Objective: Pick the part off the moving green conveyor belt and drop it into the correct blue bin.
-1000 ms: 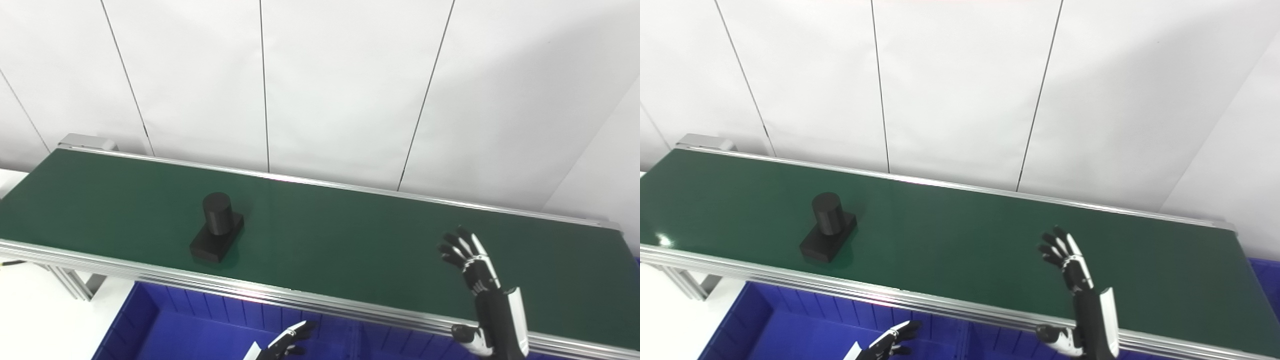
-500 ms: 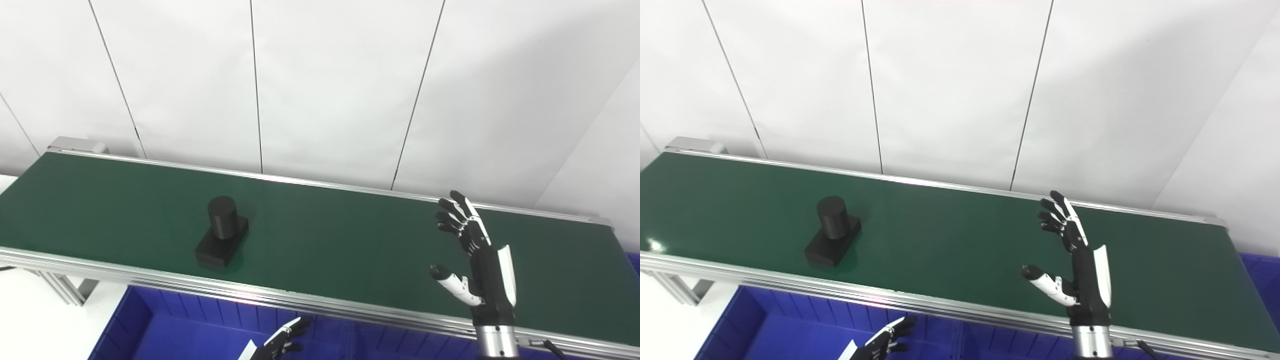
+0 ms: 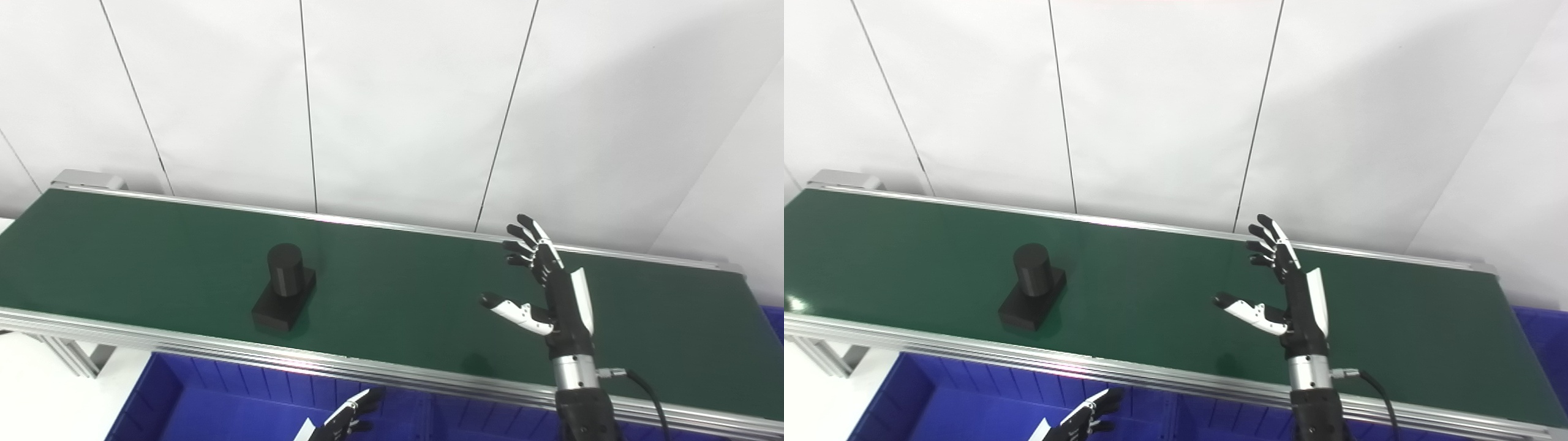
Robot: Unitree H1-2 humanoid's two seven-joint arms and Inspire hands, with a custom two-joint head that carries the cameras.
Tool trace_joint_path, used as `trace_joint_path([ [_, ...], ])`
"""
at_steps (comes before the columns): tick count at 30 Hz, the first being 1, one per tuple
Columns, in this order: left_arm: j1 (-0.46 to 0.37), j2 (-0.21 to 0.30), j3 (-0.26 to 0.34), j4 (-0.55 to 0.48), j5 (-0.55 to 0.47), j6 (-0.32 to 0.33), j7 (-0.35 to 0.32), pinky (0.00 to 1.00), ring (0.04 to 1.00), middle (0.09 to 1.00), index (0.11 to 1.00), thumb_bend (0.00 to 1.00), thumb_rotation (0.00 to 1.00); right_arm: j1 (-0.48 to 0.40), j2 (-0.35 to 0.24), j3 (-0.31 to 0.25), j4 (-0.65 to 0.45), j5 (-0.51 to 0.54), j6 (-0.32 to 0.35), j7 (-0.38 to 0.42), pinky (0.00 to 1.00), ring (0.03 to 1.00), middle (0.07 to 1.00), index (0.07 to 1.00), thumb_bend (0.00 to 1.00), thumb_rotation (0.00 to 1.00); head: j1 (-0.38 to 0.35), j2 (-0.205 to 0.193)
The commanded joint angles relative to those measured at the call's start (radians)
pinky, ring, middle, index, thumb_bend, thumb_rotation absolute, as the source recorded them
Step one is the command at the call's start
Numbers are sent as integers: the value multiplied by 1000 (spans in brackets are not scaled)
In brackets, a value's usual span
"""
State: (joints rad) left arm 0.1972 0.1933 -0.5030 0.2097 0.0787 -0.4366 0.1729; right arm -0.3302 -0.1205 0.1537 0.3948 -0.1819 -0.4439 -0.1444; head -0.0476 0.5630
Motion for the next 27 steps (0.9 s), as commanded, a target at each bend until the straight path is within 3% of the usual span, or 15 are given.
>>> trace_joint_path([
  [1, -6, -7, -3, -23, 18, -33, 7, 803, 897, 912, 879, 818, 1000, -52, 14, -8, 13, 9, -24, 9, 713, 779, 851, 915, 956, 418, 4, 0],
  [6, -9, -5, -5, -23, 15, -33, 3, 812, 899, 916, 876, 794, 989, -81, 42, -14, 67, 27, -25, 18, 732, 786, 849, 916, 952, 363, 4, -2],
  [18, -6, -13, -11, -21, 7, -33, -17, 864, 924, 931, 888, 772, 986, -167, 66, 13, 188, -96, -1, 3, 685, 787, 876, 901, 969, 339, 7, -3],
  [27, -2, -26, -25, -22, 28, -33, 4, 858, 919, 921, 885, 766, 979, -203, 67, 47, 193, -173, 125, 27, 625, 805, 885, 893, 1000, 426, 15, -1],
])
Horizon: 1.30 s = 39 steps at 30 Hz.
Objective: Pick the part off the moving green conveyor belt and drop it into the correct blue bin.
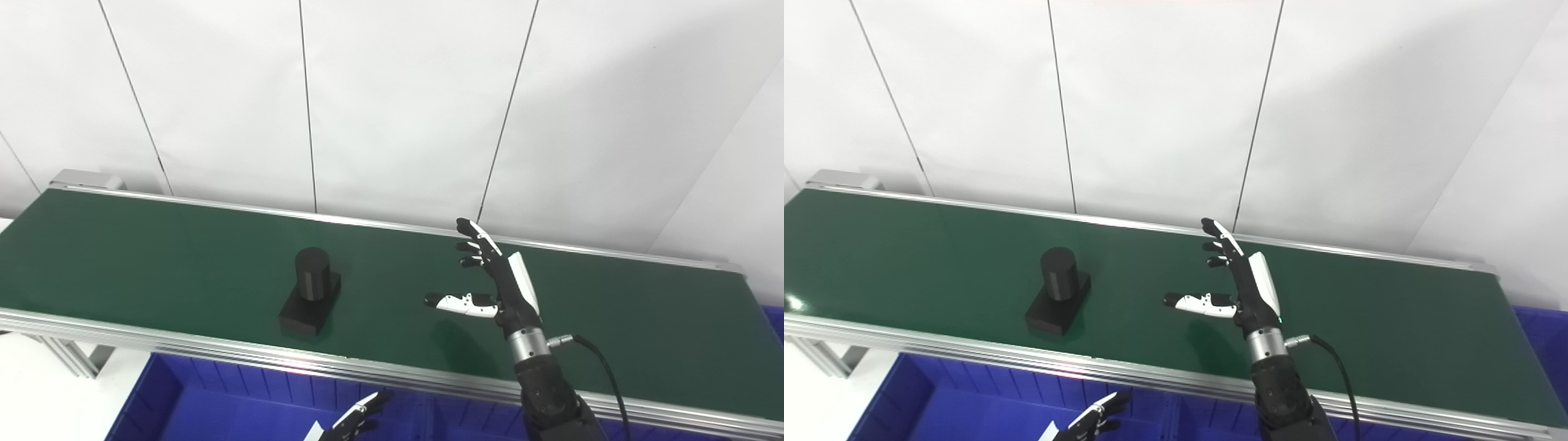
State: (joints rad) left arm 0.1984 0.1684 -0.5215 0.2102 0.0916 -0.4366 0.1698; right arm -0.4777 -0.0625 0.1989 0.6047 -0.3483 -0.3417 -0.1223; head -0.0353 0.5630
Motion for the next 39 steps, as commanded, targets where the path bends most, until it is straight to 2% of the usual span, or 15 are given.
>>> trace_joint_path([
  [1, -3, -1, -8, -23, 18, -33, 10, 855, 917, 920, 889, 764, 985, -60, 11, 4, -14, -9, 30, 8, 606, 801, 884, 893, 1000, 428, 2, -1],
  [5, -3, -4, -13, -23, 20, -33, 15, 850, 912, 915, 892, 764, 979, -77, 19, 6, 9, 8, 38, 26, 643, 798, 882, 884, 1000, 369, 9, -1],
  [13, -3, -4, -27, -28, 37, -33, 39, 840, 905, 908, 887, 759, 983, -117, 18, 38, 82, -40, 28, 11, 748, 846, 888, 886, 1000, 430, 23, 0],
  [18, -6, 1, -42, -29, 44, -33, 60, 833, 901, 905, 883, 757, 984, -129, 22, 44, 110, -44, 17, 9, 773, 861, 885, 881, 1000, 421, 24, -3],
  [32, -10, 10, -80, -38, 60, -33, 111, 809, 884, 895, 873, 761, 972, -143, 34, 64, 155, -59, 16, 2, 773, 867, 884, 883, 1000, 432, 35, -1],
  [39, -8, 15, -84, -44, 43, -33, 105, 822, 892, 898, 873, 772, 966, -136, 42, 71, 157, -61, 1, -2, 751, 854, 877, 873, 1000, 442, 30, 1],
])
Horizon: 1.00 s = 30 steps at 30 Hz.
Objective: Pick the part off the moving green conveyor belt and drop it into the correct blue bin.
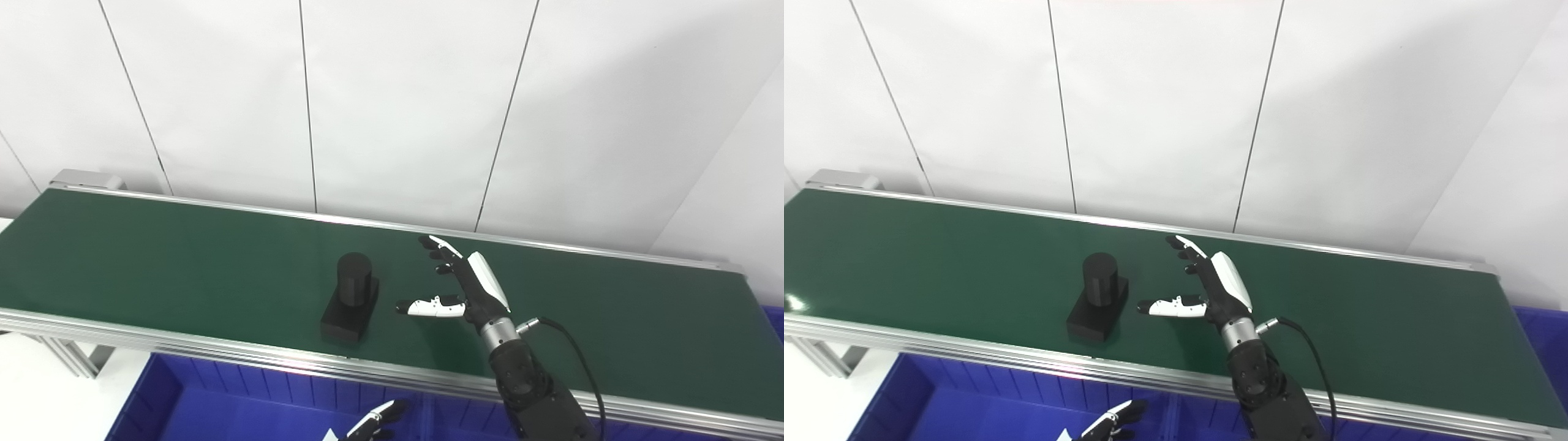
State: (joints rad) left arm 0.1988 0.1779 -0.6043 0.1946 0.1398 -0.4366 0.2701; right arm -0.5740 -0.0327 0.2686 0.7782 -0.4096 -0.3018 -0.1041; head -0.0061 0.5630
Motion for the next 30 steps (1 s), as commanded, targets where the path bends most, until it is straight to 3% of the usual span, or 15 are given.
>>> trace_joint_path([
  [1, -8, 6, -1, -28, -5, -33, 4, 827, 896, 900, 875, 776, 967, -38, 13, 3, -17, -1, -38, -22, 751, 855, 879, 873, 1000, 445, 0, 1],
  [30, -7, 16, -12, -38, 11, -33, 25, 826, 893, 901, 879, 752, 980, 2, 4, 7, -45, 0, -28, -12, 717, 820, 861, 863, 995, 442, -5, 7],
])
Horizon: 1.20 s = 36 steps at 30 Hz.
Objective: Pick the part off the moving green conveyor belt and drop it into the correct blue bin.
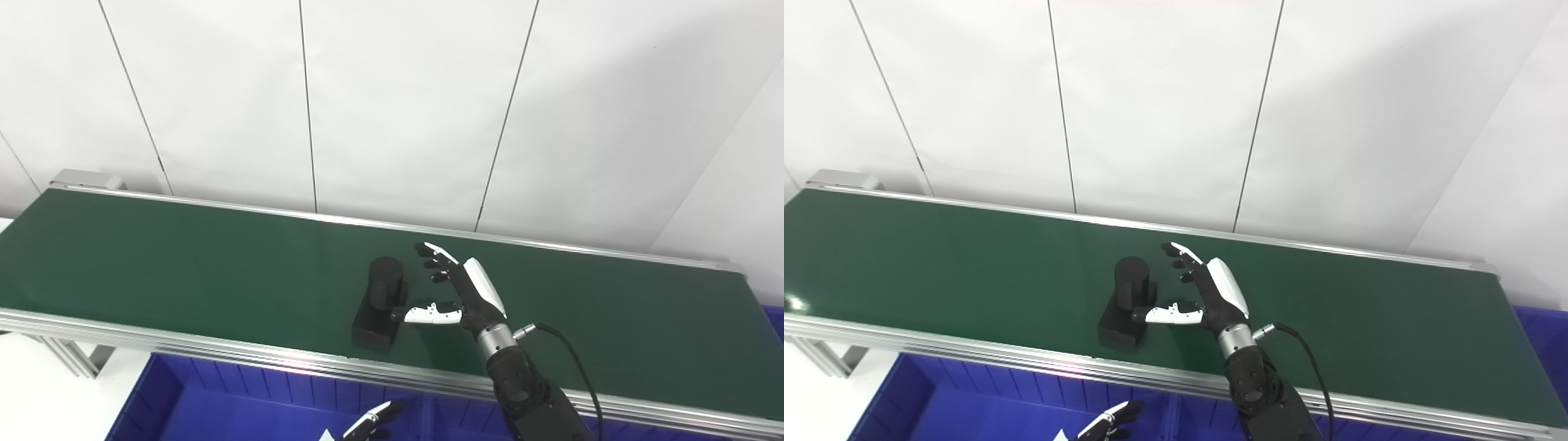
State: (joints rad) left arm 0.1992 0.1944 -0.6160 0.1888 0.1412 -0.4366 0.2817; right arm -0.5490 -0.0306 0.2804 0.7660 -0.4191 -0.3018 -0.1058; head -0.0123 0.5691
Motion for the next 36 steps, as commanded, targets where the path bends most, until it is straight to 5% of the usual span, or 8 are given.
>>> trace_joint_path([
  [1, -7, 0, -1, -32, 7, -33, 13, 827, 894, 901, 880, 755, 980, -22, 2, -5, -31, 10, -30, -10, 718, 819, 860, 861, 993, 436, 1, 1],
  [12, -3, 4, -8, -41, 5, -33, 23, 829, 893, 898, 875, 745, 967, -18, 1, -7, -27, 1, -8, -22, 686, 771, 825, 836, 980, 406, 5, 6],
  [21, 1, 8, -1, -45, -7, -33, 7, 834, 896, 901, 879, 768, 964, -17, 18, -30, 1, 10, -4, -58, 520, 627, 727, 771, 924, 350, 0, 5],
  [29, -3, 9, 0, -38, -1, -33, 9, 833, 896, 900, 875, 763, 959, -18, 25, -43, -3, -1, 24, -111, 382, 475, 600, 656, 666, 242, -3, 4],
  [31, -6, 11, -3, -36, 4, -33, 13, 824, 889, 897, 875, 753, 959, -20, 27, -46, 0, -5, 24, -133, 297, 369, 469, 559, 547, 53, -6, 4],
  [36, -7, 9, -2, -35, 2, -33, 10, 831, 893, 899, 880, 753, 966, -15, 20, -38, -16, -15, 45, -133, 245, 306, 421, 527, 517, 0, -8, 3],
])
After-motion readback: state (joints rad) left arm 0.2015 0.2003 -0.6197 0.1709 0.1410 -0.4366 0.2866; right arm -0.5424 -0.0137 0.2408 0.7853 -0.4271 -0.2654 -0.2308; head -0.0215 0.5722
